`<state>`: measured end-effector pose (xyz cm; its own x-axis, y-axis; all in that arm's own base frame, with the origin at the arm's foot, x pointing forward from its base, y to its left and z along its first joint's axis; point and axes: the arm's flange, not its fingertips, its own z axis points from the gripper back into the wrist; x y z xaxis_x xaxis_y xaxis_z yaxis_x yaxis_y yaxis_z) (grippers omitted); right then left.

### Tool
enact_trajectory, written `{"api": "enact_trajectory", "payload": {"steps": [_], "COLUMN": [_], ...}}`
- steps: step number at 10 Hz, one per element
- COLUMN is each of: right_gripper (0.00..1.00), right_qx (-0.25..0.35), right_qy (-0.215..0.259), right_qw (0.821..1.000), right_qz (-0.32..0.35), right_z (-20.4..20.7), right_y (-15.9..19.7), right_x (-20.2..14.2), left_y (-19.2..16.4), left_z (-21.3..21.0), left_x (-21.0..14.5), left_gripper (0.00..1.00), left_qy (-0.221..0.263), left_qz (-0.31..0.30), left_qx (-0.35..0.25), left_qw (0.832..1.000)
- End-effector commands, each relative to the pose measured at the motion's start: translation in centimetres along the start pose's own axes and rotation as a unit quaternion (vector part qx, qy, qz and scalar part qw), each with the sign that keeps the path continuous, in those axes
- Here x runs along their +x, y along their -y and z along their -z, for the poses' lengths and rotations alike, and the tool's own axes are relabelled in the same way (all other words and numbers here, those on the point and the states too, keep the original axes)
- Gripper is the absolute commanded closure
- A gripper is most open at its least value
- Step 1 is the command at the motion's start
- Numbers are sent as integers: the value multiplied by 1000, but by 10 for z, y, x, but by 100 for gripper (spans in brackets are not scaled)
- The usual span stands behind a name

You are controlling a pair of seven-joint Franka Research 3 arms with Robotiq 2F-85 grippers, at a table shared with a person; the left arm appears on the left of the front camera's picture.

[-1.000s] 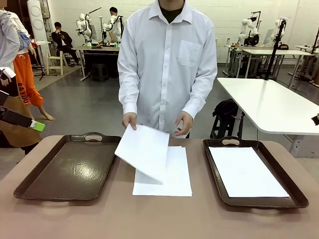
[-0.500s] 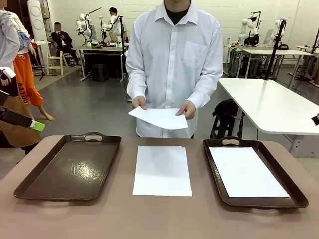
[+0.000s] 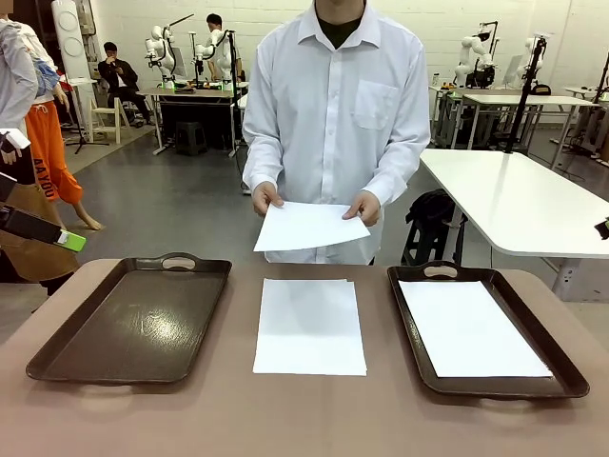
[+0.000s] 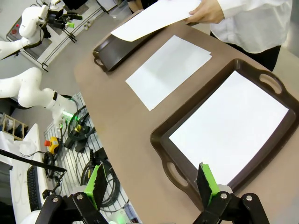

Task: Sort the A4 documents.
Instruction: Receive the A4 Paper.

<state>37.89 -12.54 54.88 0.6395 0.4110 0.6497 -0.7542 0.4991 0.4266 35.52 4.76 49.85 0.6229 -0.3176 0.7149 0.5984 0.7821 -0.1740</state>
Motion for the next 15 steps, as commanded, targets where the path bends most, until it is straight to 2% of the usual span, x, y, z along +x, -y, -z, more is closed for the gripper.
{"api": "enact_trajectory", "payload": {"steps": [1, 15], "right_gripper": [0, 0], "right_qx": [3, 3], "right_qy": [-4, -4], "right_qw": [1000, 1000], "right_qz": [-7, -7], "right_z": [0, 0], "right_y": [1, 1], "right_x": [-1, -1], "left_y": [-2, -2], "left_z": [1, 1], "left_x": [-2, -2], "left_gripper": [0, 0], "left_qy": [5, 5], "left_qz": [6, 6], "left_qx": [-9, -9], "left_qw": [1000, 1000]}}
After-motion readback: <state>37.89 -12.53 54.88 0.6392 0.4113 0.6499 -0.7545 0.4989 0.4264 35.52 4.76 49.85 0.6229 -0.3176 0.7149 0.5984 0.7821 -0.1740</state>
